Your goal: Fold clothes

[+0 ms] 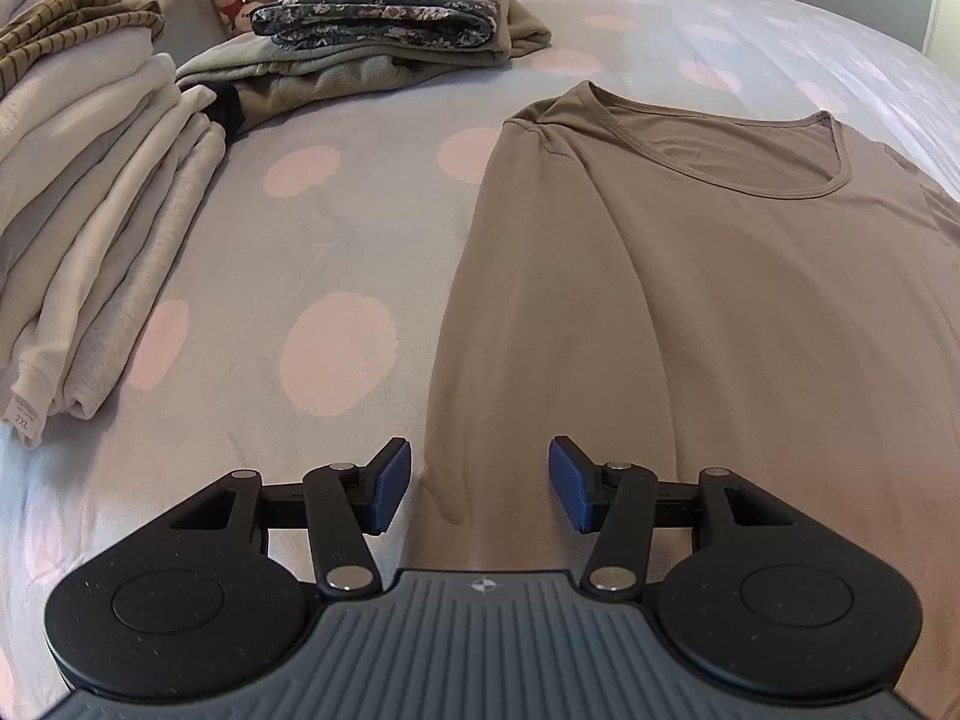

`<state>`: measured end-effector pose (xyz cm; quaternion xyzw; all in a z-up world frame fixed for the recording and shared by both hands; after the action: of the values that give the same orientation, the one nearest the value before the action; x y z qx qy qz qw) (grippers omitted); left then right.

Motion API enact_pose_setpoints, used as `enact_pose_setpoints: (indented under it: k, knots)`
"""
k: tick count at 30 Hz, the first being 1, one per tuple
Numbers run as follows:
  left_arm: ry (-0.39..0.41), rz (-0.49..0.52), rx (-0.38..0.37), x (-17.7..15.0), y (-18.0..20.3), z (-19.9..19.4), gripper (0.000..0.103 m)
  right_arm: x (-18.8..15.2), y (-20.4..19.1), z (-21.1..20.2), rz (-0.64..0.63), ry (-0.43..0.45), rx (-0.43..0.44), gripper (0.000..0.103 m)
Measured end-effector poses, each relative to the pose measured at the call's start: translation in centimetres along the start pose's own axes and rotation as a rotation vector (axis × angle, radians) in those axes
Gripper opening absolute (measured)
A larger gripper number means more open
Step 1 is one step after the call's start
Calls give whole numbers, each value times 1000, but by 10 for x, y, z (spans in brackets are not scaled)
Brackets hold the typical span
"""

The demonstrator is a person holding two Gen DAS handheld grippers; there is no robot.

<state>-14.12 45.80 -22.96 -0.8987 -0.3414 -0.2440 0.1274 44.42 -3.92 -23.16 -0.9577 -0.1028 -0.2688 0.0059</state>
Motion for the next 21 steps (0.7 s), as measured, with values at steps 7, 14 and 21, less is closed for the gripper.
enact_pose_setpoints:
  k: [7,14,21]
  knots:
    - [-1,60,-13,0,13,1,49,-33,16,-14,150,-22,148,39]
    - [-2,59,-5,-4,12,-2,49,-50,4,0,232,-64,208,8]
    - [1,34,-10,-2,7,-3,49,-55,8,-28,238,9,219,6]
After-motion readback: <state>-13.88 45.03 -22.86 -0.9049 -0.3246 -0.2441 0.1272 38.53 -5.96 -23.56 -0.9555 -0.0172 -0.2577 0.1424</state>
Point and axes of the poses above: each gripper's, at about its wrist camera, not at the fingertips, and z roughly the way its jaws point, y to its right, x to its top, the point moved 3 cm from there along z, roughly the way its jaws point, and after that the axes turned 6 degrees about -x, right-handed, at the moved point
